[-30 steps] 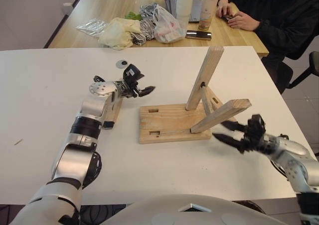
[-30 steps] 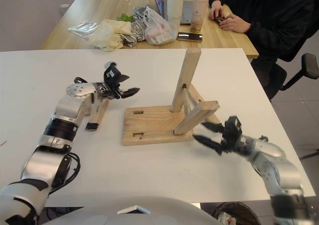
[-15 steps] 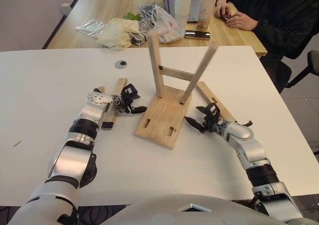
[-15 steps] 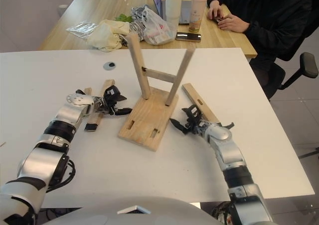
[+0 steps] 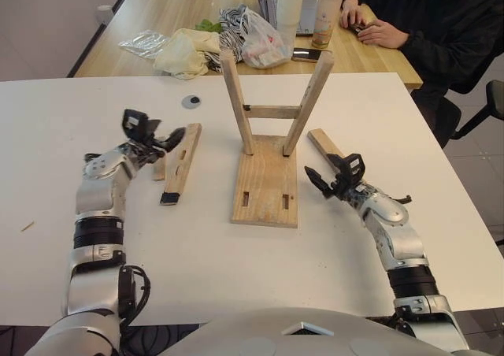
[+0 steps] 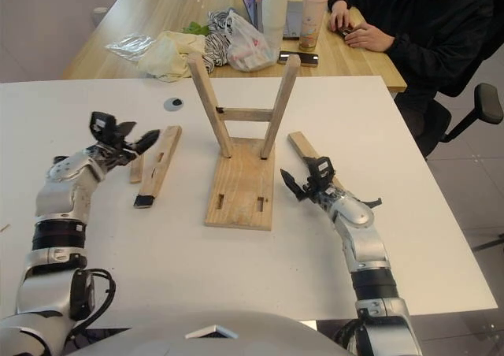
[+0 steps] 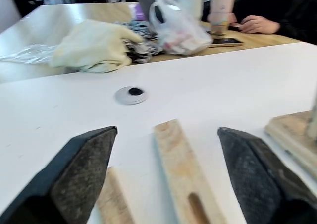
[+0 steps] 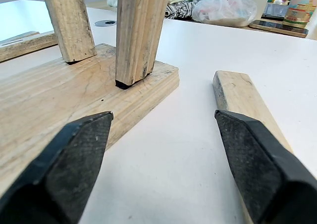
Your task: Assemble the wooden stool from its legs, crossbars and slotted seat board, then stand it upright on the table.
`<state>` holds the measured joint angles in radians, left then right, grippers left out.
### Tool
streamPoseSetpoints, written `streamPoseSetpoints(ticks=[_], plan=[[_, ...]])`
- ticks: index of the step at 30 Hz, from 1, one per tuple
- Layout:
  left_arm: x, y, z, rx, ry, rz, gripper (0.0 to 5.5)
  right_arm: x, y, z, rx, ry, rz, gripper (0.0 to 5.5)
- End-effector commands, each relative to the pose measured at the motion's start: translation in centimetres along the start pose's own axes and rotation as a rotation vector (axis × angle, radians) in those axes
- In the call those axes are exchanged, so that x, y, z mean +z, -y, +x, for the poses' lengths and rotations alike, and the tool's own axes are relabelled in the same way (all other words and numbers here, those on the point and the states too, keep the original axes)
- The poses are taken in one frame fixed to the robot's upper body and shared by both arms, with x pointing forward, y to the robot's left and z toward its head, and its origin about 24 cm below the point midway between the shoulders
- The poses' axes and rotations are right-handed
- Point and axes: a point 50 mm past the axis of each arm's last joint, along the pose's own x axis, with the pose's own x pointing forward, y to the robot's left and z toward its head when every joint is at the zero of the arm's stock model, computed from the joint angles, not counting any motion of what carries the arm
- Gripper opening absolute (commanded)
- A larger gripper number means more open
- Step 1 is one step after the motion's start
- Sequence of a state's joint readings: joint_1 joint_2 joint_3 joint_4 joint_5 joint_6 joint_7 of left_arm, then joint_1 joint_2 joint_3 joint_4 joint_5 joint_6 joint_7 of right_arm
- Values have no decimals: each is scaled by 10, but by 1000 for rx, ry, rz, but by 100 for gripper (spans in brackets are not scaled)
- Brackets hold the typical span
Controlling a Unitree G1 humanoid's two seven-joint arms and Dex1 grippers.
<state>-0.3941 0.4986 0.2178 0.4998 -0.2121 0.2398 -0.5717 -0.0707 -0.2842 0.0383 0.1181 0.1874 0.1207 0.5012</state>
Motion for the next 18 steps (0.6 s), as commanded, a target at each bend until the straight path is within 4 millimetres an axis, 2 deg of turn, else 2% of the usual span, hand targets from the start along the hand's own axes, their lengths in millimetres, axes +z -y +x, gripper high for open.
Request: streamPoseSetpoints(ticks=[1, 7, 12, 18], plan=[[-32, -9, -3, 112, -143, 11, 375, 0, 0, -2, -13, -1, 17, 379], [-54, -1, 0, 104, -262, -42, 375, 0, -1, -1, -7, -11, 17, 379], [-63, -3, -3, 131, -372, -43, 303, -1, -3, -1, -6, -13, 23, 379], [-71, -4, -6, 142, -417, -66, 233, -1, -3, -1, -6, -15, 22, 379]])
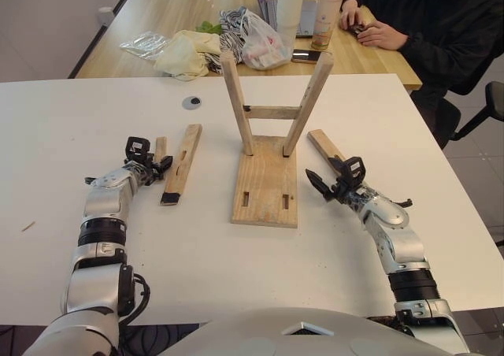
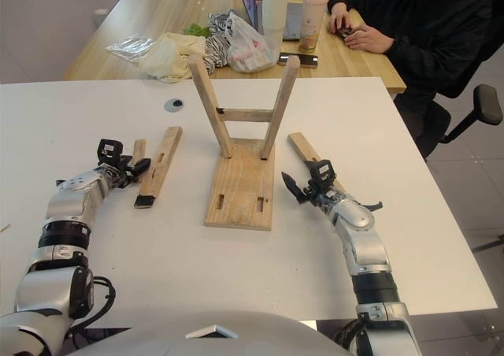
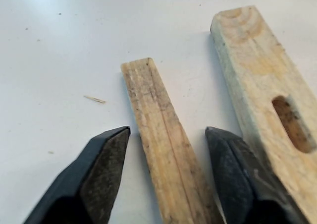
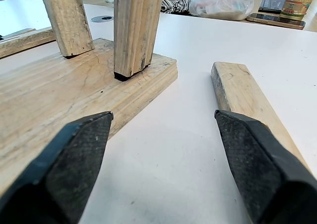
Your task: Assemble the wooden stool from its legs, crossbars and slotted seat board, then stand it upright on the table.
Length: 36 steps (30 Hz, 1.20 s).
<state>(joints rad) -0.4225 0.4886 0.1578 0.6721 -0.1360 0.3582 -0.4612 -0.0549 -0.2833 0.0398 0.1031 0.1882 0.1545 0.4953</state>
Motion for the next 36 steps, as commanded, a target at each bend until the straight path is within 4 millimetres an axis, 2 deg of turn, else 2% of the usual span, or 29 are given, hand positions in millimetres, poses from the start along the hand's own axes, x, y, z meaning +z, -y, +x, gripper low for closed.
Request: streamPoseSetpoints(ticks=[1, 8, 11, 13, 14, 15, 17, 18, 20, 23, 26, 29, 32, 36], plan=[[-28, -4, -3, 30, -135, -14, 217, 4, -1, 2, -3, 14, 3, 379], [-25, -9, -2, 51, -140, 1, 125, 7, 1, 2, -5, 19, 3, 379], [-13, -14, 0, 82, -72, -1, 124, 11, 3, 1, -3, 25, 2, 379], [29, -13, 0, 86, 202, -31, 124, 18, 5, -6, 16, 59, 30, 379], [63, -6, -5, 53, 405, -54, 124, 28, 6, -11, 38, 97, 76, 379], [99, 6, -15, -10, 610, -70, 124, 42, 6, -17, 64, 158, 122, 379], [150, 35, -40, -154, 901, -18, 124, 75, 3, -26, 153, 276, 184, 379], [170, 54, -53, -241, 1012, 38, 124, 98, 0, -29, 218, 360, 214, 379], [192, 86, -73, -382, 1149, 139, 124, 137, -8, -36, 331, 500, 258, 379], [198, 127, -88, -528, 1245, 330, 124, 177, -17, -38, 442, 646, 331, 379], [191, 160, -93, -637, 1286, 457, 124, 201, -33, -35, 528, 712, 378, 379], [181, 177, -91, -685, 1290, 520, 124, 206, -40, -28, 553, 714, 411, 379], [176, 187, -91, -725, 1300, 513, 124, 207, -44, -18, 544, 713, 449, 379], [167, 194, -87, -739, 1277, 552, 124, 215, -47, -14, 572, 766, 559, 309]])
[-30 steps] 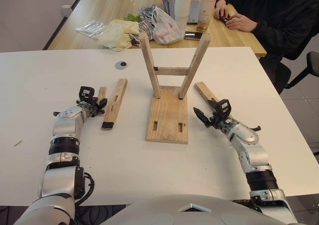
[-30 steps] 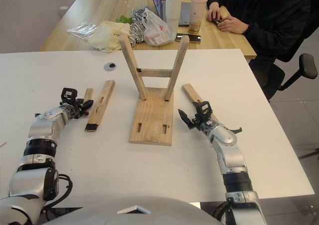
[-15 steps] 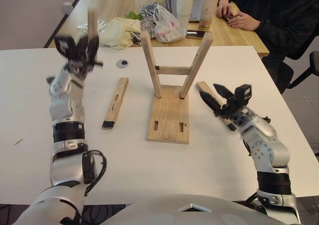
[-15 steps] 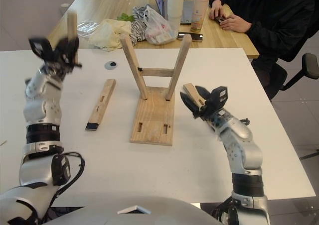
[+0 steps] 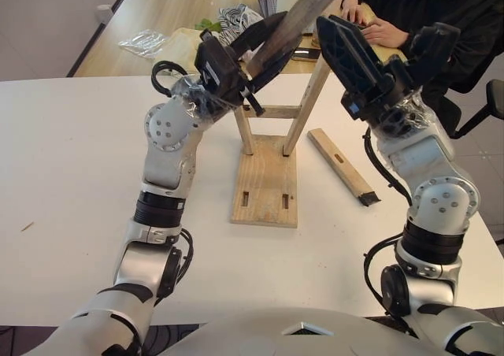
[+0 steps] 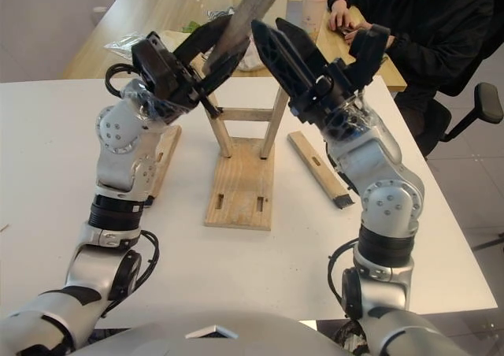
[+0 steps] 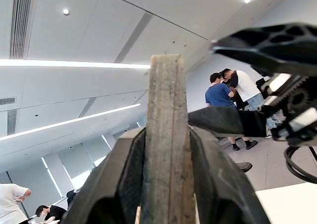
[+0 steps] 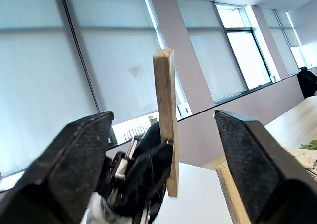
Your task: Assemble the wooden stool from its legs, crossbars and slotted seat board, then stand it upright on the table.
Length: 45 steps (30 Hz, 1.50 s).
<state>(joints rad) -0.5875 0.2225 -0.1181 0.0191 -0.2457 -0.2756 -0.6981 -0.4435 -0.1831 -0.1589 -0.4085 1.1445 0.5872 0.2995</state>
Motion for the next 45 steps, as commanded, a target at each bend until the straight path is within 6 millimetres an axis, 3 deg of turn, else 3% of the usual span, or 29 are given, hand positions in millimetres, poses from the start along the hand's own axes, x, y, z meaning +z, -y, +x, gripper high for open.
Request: streamPoseSetpoints(ticks=[1, 15, 21, 23, 29, 33, 38, 42, 45], plan=[[-3, 8, -1, -28, -11, 16, 124, 5, -5, 10, 32, 66, 63, 287], [-1, 10, 3, -28, 2, 24, 124, 4, 0, 14, -25, 75, 104, 53], [-3, 12, 3, -36, -24, 15, 124, 4, 1, 14, -36, 81, 100, 44], [-9, 11, 2, -25, -69, 10, 200, 8, 4, 13, -59, 99, 91, 39], [-28, 0, -20, 97, -218, 26, 296, 26, 40, -40, -291, 87, -82, 39], [-25, -11, -29, 247, -199, -19, 300, 31, 68, -79, -429, 49, -148, 39], [-26, -16, -29, 319, -195, -39, 300, 12, 101, -117, -567, -86, -248, 39], [-29, -18, -33, 344, -215, -43, 300, -9, 115, -141, -631, -230, -317, 39], [-31, -20, -33, 357, -221, -48, 300, -16, 120, -148, -647, -282, -345, 39]])
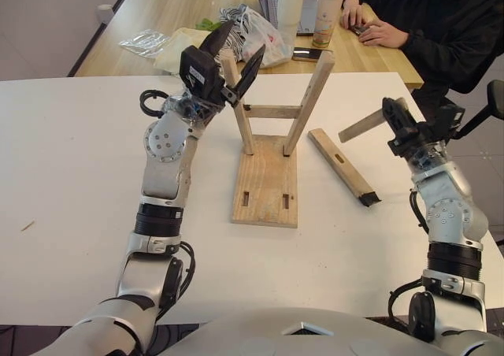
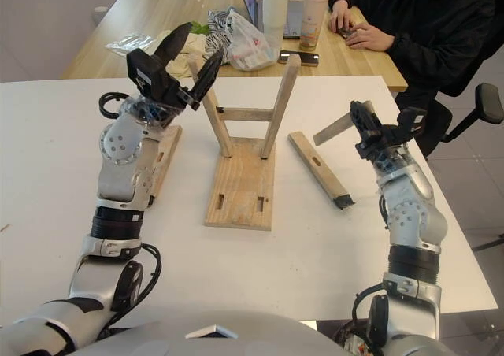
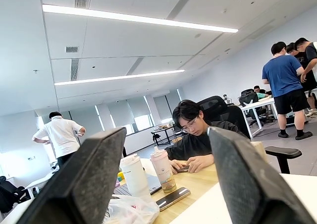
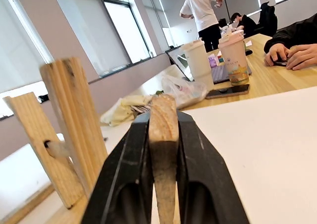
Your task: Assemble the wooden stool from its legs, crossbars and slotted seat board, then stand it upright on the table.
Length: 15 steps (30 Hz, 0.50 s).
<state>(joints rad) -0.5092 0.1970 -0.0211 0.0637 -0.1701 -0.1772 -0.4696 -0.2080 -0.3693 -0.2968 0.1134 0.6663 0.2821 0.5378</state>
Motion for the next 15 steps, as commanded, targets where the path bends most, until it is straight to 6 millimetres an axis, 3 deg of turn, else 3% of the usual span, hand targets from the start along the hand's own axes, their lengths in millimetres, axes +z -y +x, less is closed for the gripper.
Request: streamPoseSetpoints(ticks=[1, 8, 15], plan=[[-2, -4, 1, 21, -19, 4, 300, -9, 7, -2, -12, -53, -60, 39], [-4, -5, 1, 34, -28, 0, 300, -24, 11, 1, -6, -124, -116, 39], [-6, -6, 1, 43, -38, 2, 300, -38, 12, 1, -7, -390, -395, 39]])
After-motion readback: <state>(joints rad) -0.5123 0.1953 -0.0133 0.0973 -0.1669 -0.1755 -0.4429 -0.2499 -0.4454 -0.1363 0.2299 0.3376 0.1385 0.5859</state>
